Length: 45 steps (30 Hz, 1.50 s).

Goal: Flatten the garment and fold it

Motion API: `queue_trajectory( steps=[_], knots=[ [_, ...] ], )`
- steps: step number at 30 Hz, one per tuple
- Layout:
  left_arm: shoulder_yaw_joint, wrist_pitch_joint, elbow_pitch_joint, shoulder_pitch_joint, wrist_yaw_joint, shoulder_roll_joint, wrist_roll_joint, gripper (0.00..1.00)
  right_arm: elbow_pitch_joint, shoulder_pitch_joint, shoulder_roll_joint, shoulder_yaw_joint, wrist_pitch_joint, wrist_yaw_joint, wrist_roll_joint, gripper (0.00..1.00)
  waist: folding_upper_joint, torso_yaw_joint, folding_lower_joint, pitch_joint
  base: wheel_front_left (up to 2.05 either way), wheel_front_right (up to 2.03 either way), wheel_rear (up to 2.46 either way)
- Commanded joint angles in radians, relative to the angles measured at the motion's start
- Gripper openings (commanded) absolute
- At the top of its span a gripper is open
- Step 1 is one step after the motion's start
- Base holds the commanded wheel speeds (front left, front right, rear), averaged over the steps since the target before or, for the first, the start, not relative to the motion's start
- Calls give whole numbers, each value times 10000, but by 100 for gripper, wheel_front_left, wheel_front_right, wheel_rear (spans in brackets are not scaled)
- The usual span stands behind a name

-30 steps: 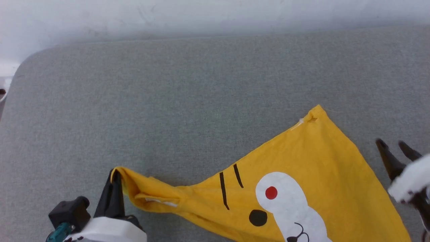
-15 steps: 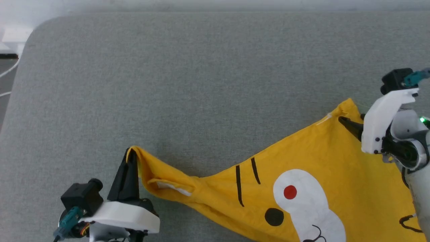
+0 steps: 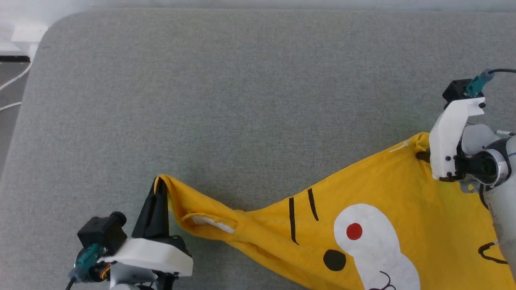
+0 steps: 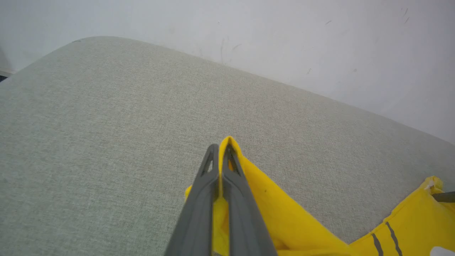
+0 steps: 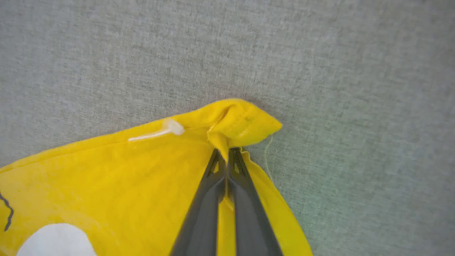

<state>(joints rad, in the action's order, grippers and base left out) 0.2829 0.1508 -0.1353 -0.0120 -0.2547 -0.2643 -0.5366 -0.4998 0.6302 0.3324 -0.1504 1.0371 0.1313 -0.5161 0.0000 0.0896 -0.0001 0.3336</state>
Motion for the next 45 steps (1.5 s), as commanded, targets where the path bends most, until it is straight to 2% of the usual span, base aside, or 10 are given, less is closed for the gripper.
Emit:
queue_trajectory(
  steps=[1, 5, 12, 15, 20, 26, 30, 35, 39, 45],
  knots=[
    [-32, 70, 94, 203, 90, -59, 5, 0, -649, -981, -315, -445, 385, -6, -123, 0, 0, -35, 1, -155, 0, 0, 0],
    [-137, 53, 190, 709, 305, -437, 144, 0, -220, -638, -196, -509, -639, -6, -331, 0, 0, -196, 1, -623, 0, 0, 0],
    [-567, -546, 713, 3025, 861, -1342, 239, 0, 260, 372, 255, -387, -3520, -6, 239, 0, 0, -760, 1, -1540, 0, 0, 0],
    [-710, -946, 1548, 4367, 1244, -1594, 27, 0, 49, 1036, 181, -88, -4488, -6, 522, 0, 0, -1021, 1, -1788, 0, 0, 0],
    [-745, -1382, 4003, 7008, 1980, -1808, -177, 0, -551, 2525, -50, 468, -5915, -6, 1095, 0, 0, -1390, 1, -1779, 0, 0, 0],
    [-695, -1003, 6452, 10142, 2422, -2162, 302, 0, -1149, 4695, -273, 743, -7818, -6, 1866, 0, 0, -1832, 1, -1062, 0, 0, 0],
    [-447, -498, 7244, 12356, 2601, -2414, 963, 0, -1283, 6230, -234, 906, -8852, -6, 2324, 0, 0, -1976, 1, -221, 0, 0, 0],
    [-148, -117, 7880, 14663, 2788, -2558, 1563, 0, -1408, 7789, -126, 877, -9442, -6, 2451, 0, 0, -1991, 1, 882, 0, 0, 0],
    [-16, 34, 8464, 15618, 2888, -2537, 1727, 0, -1712, 8536, -64, 726, -9678, -6, 2431, 0, 0, -1910, 1, 1608, 0, 0, 0],
    [48, 395, 9385, 15780, 2988, -2359, 1643, 0, -2479, 8843, -328, 280, -10122, -6, 2238, 0, 0, -1782, 1, 2427, 0, 0, 0]
  ],
)
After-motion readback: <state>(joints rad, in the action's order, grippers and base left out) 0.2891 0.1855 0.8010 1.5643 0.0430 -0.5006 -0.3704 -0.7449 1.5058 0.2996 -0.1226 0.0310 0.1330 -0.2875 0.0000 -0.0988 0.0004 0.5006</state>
